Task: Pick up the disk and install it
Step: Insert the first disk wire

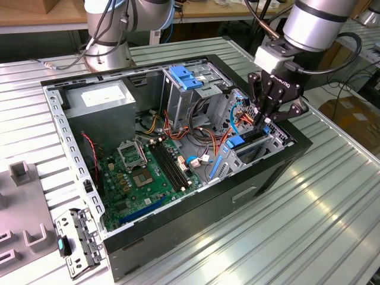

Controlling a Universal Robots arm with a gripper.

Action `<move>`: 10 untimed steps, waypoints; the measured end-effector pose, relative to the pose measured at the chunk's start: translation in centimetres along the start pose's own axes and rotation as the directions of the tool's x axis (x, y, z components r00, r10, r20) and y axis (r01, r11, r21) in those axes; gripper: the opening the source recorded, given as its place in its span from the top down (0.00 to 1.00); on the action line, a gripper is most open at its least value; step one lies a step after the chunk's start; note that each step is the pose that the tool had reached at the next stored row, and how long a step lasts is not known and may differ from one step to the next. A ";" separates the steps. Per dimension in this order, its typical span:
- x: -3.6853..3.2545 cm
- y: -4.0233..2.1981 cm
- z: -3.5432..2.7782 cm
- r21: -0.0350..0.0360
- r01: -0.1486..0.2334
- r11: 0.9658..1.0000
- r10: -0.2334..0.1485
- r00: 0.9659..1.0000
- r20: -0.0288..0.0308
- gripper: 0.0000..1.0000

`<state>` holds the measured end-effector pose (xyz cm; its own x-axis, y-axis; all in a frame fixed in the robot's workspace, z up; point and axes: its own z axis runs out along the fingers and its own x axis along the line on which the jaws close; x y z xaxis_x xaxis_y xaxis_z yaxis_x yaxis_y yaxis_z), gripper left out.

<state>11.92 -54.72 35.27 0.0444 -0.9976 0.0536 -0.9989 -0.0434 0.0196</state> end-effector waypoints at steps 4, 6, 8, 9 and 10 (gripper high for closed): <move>-0.44 -0.03 0.36 -0.001 -0.012 1.000 0.012 1.000 0.000 0.83; -0.46 -0.03 0.43 -0.001 -0.013 1.000 0.013 1.000 0.000 0.83; -0.47 -0.03 0.45 -0.001 -0.022 1.000 0.022 1.000 0.000 0.83; -0.47 -0.03 0.46 -0.001 -0.027 1.000 0.027 1.000 0.001 0.83; -0.44 -0.03 0.48 -0.002 -0.029 1.000 0.029 1.000 0.001 0.83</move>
<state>11.92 -54.31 34.76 0.0154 -0.9985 0.0533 -0.9997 -0.0143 0.0196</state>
